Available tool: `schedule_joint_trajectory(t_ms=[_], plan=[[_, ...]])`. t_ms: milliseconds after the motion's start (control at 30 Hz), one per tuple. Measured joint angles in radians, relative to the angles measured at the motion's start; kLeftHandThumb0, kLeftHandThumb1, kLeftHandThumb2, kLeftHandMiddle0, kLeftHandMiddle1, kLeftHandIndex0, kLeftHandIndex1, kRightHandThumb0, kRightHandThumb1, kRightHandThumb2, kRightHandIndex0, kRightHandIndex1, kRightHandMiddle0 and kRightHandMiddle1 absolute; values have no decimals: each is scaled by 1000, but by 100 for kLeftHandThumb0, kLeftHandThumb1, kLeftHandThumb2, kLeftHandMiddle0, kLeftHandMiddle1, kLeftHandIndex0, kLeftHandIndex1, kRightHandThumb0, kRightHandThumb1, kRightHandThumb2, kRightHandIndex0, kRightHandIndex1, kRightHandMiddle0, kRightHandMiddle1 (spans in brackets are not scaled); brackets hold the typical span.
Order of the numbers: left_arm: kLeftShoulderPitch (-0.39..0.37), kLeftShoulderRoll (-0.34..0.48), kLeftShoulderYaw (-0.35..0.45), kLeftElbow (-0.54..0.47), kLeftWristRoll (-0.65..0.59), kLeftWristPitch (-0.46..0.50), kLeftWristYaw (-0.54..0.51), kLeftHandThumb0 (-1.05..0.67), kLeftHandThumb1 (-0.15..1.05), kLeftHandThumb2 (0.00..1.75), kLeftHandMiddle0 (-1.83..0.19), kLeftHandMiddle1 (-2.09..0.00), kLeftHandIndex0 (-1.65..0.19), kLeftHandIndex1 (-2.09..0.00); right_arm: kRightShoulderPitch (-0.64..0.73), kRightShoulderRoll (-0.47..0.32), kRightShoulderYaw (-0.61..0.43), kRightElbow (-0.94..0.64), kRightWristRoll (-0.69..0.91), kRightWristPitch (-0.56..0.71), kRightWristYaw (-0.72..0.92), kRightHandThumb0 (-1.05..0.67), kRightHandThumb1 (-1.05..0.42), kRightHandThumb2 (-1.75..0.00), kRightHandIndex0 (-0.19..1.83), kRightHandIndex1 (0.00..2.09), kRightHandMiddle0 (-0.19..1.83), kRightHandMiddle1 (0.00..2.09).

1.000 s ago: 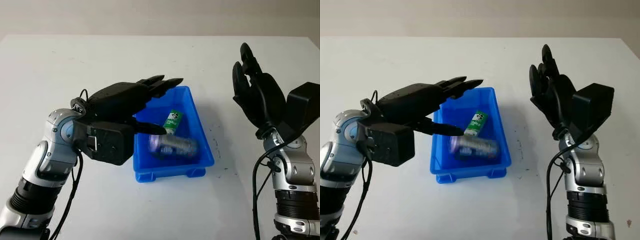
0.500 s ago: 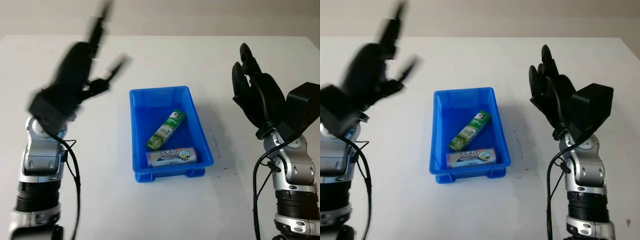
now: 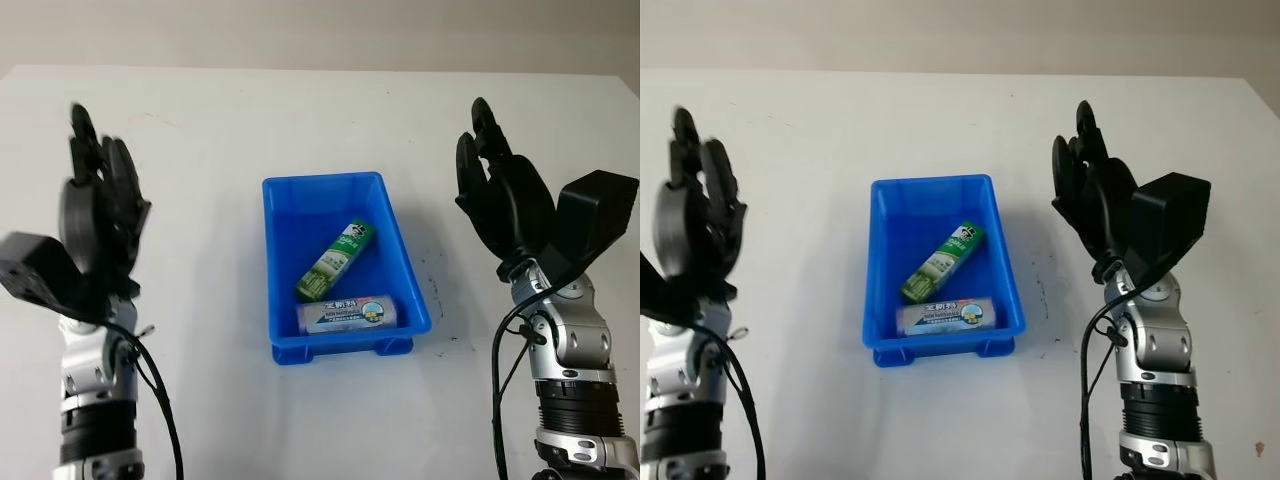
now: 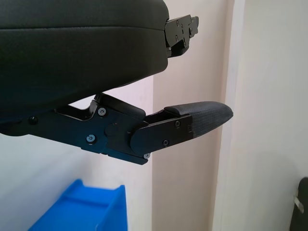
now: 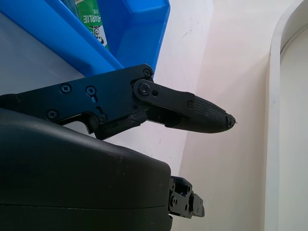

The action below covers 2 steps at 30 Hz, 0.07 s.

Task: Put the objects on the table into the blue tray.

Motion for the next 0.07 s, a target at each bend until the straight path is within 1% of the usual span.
schedule_joint_trajectory(t_ms=[67], plan=[[5,0,-5,-13,0,0,1,-76,105,65,19,0,19,0,2,1,0,-1,0,0,-4,-68,-105,-66,-19,0,-19,0]])
